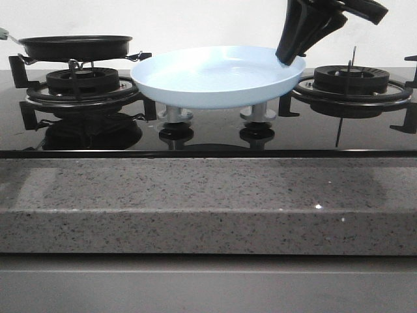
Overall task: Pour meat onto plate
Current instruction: 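Lift the black frying pan by its handle with the left gripper, then tilt the pan over the plate with the left gripper, pouring the meat, then bring the empty pan back down onto its burner with the left gripper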
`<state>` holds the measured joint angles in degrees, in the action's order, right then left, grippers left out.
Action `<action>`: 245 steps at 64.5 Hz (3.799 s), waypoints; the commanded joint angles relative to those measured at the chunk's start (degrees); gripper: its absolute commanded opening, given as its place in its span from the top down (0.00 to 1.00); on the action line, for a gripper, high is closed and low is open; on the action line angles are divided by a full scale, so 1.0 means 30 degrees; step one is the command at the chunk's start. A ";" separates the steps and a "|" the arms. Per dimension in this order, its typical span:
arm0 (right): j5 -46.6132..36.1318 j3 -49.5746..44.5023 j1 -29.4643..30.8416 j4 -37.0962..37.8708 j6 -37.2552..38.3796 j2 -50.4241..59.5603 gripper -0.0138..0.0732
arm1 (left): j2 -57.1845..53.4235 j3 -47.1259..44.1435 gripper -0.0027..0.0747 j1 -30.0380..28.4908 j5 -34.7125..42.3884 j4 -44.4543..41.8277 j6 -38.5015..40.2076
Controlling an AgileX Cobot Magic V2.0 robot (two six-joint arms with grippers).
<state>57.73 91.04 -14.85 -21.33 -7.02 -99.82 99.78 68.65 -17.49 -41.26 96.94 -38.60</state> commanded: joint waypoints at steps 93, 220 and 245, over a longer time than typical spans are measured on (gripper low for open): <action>-0.0578 0.0420 0.0011 -0.0640 -0.0195 0.0970 0.91 | -0.8806 -0.0236 0.99 0.4209 -0.1010 -0.0685 -0.5701; -0.0515 0.0420 0.0011 -0.0640 -0.0195 0.0970 0.91 | -1.1128 0.1781 0.99 1.5637 0.8109 -1.6426 -0.8532; -0.0515 0.0420 0.0011 -0.0640 -0.0195 0.0970 0.91 | -1.1170 0.1781 0.99 1.7279 0.8486 -1.8365 -0.8532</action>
<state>57.83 91.04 -14.85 -21.33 -7.02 -99.82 68.23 71.66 33.11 -20.63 42.01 -64.52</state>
